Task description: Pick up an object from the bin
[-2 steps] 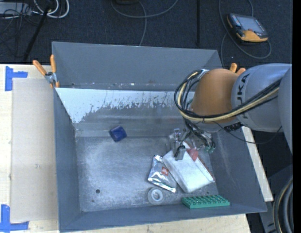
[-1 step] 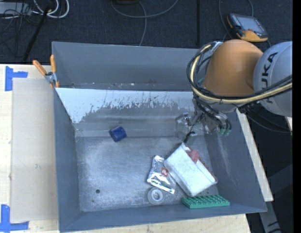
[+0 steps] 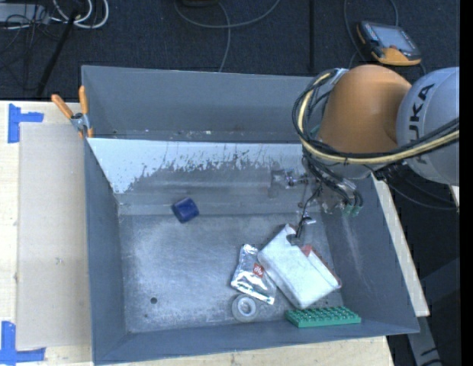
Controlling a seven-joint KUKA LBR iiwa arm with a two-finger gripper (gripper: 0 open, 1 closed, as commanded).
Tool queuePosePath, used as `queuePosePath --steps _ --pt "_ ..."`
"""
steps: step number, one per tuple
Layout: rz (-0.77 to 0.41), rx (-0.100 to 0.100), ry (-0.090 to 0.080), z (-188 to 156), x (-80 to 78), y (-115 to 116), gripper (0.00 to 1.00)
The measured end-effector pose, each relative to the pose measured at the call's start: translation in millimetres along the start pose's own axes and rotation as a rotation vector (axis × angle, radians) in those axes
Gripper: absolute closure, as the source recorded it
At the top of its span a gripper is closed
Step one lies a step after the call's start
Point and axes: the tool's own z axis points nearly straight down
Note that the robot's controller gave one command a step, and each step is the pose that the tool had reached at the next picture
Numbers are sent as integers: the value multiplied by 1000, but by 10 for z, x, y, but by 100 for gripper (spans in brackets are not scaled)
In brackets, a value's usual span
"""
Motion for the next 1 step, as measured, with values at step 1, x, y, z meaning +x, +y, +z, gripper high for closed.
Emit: queuePosePath --steps 1 --pt "-319 0 12 1149 177 218 0"
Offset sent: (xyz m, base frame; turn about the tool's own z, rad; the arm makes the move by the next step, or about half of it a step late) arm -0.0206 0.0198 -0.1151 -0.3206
